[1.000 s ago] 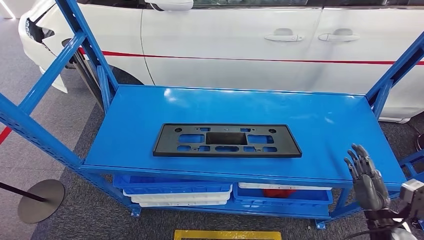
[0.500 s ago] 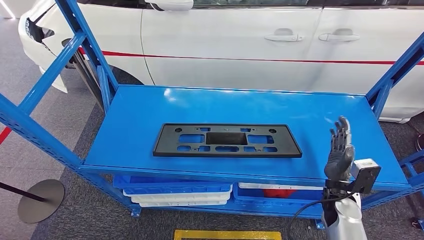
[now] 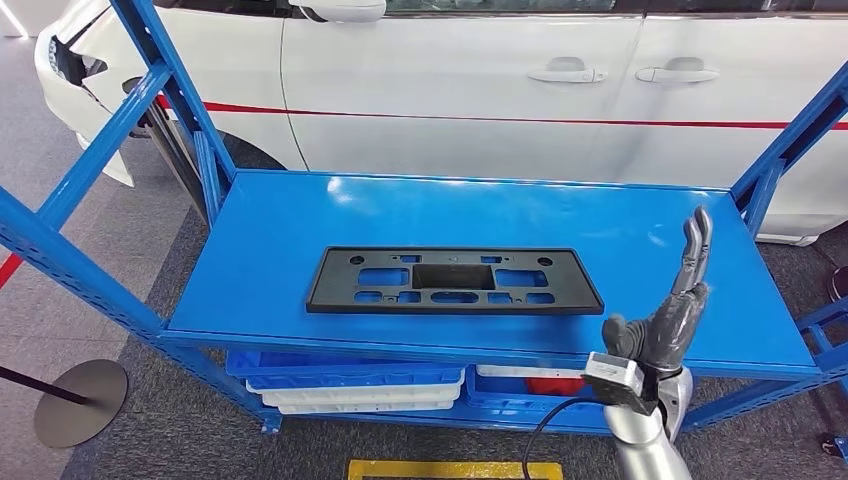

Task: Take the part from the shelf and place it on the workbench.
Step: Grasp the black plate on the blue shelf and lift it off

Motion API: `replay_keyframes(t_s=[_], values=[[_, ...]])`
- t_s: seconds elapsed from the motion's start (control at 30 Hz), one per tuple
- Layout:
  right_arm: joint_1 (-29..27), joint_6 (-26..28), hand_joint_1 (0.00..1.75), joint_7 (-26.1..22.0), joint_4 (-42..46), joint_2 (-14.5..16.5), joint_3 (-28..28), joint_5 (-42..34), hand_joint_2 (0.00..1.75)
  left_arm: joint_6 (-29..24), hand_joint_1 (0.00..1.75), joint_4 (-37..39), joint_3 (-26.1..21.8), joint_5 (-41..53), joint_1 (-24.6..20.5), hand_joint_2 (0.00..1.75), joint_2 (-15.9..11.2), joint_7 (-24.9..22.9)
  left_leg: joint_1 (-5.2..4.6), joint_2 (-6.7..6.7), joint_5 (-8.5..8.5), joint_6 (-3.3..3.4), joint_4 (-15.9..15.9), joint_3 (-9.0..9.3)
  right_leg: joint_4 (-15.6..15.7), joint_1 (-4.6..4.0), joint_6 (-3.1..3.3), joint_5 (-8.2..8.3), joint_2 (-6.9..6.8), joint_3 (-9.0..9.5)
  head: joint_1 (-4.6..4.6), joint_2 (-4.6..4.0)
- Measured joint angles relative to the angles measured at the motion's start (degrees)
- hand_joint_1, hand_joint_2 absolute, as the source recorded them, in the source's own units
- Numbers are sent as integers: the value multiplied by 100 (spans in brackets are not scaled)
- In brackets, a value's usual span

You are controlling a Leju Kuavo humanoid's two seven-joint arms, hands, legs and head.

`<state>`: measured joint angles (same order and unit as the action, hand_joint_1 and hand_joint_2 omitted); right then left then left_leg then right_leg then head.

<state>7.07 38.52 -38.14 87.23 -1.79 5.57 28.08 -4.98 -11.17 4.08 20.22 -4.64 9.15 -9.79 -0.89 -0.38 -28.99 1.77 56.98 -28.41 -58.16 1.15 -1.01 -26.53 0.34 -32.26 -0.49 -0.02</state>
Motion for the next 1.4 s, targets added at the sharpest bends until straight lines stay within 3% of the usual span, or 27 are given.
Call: replay_keyframes(t_s=[0.1,0.3,0.47,0.8,1.13,1.4], values=[[11,-102,0,2,-9,-21,162,316,175,12,0,0,-16,1,1,175,-7,0,0,0,0,0,0,0,0,0,0,0,-1,0,0,-1],[166,-599,0,22,-232,-187,700,905,175,44,0,0,-30,58,-1,175,-14,34,1,0,0,0,0,-2,0,-1,0,0,0,-1,-1,0],[522,-246,0,108,-877,-230,1371,1960,175,74,0,0,-32,144,-19,175,-20,47,2,0,2,-2,0,-1,0,-2,0,0,-1,0,-1,0],[1370,107,0,457,-2180,-182,2593,2474,175,115,0,0,-37,249,-38,175,-38,16,3,-1,5,-5,0,-1,-3,-3,1,1,-2,0,-1,0],[1687,112,0,485,-2764,-48,2926,2522,175,98,0,0,-46,202,-32,175,-54,22,3,-2,4,-5,0,-6,-1,-2,1,1,-3,-2,-1,-1],[2013,-30,0,569,-3274,272,3070,2395,175,79,0,0,-75,194,-27,175,-73,67,4,-2,5,-6,0,2,-2,-4,1,1,-2,-3,-1,0]])
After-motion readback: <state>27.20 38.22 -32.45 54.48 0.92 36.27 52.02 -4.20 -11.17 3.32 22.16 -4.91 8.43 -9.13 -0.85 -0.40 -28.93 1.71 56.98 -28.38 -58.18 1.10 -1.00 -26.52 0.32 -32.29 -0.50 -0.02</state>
